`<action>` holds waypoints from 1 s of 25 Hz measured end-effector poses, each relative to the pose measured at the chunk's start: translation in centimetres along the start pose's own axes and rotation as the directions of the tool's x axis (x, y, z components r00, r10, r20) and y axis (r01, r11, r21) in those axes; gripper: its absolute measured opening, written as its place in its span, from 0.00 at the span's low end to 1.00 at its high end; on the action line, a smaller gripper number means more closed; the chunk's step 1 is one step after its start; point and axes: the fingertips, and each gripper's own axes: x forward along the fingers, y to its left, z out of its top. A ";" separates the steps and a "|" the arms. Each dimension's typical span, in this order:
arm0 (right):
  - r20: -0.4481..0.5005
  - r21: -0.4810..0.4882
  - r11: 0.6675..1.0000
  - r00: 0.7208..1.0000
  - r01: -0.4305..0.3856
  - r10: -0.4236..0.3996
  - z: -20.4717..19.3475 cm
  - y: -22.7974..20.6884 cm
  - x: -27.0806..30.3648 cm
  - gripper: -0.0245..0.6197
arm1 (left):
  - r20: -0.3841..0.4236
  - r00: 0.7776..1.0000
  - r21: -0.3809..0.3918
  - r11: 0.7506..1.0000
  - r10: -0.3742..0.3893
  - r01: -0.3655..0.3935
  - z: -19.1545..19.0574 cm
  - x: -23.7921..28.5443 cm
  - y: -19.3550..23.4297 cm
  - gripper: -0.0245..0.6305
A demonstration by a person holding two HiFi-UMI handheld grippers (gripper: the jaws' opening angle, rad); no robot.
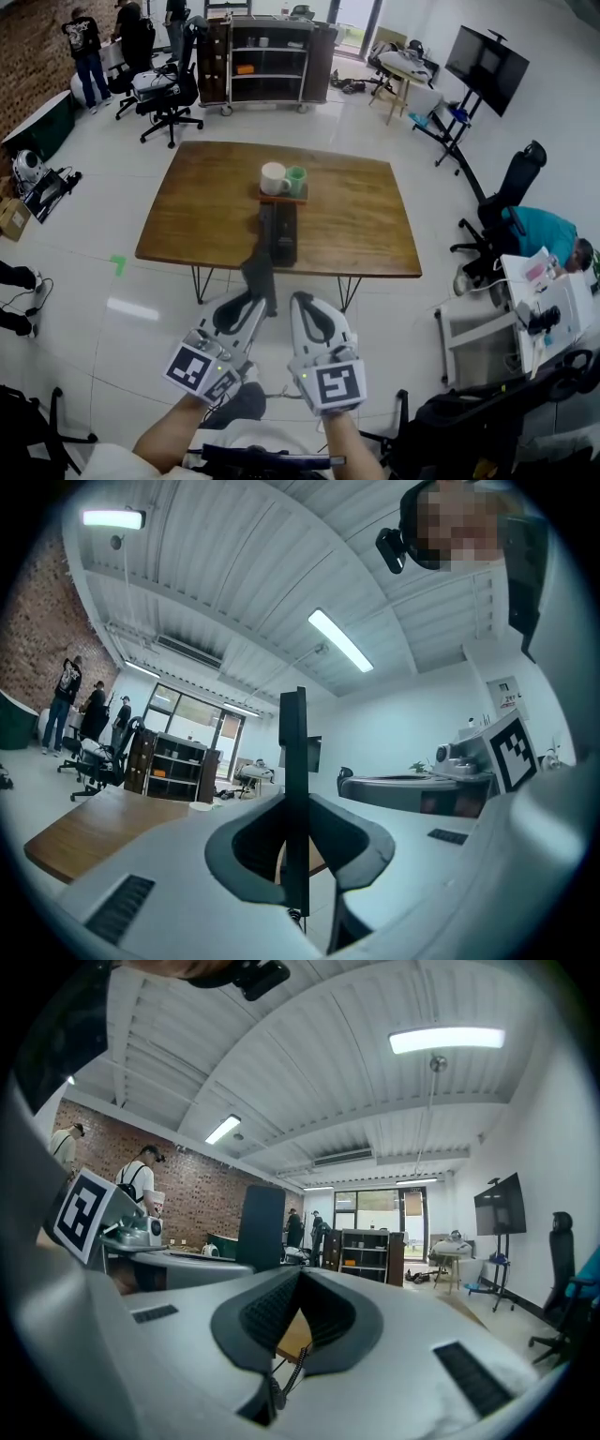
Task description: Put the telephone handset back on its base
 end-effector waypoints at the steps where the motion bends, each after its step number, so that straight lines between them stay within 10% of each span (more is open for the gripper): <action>1: -0.003 0.003 1.000 1.000 0.001 -0.001 0.0 -0.2 0.6 0.04 | -0.003 1.000 -0.001 1.000 -0.001 0.001 -0.1 0.4 0.5 0.14; 25: -0.064 0.011 1.000 0.998 0.006 -0.006 -1.3 -3.9 12.5 0.04 | -0.073 0.996 -0.055 0.998 -0.045 0.041 -2.7 7.9 9.6 0.14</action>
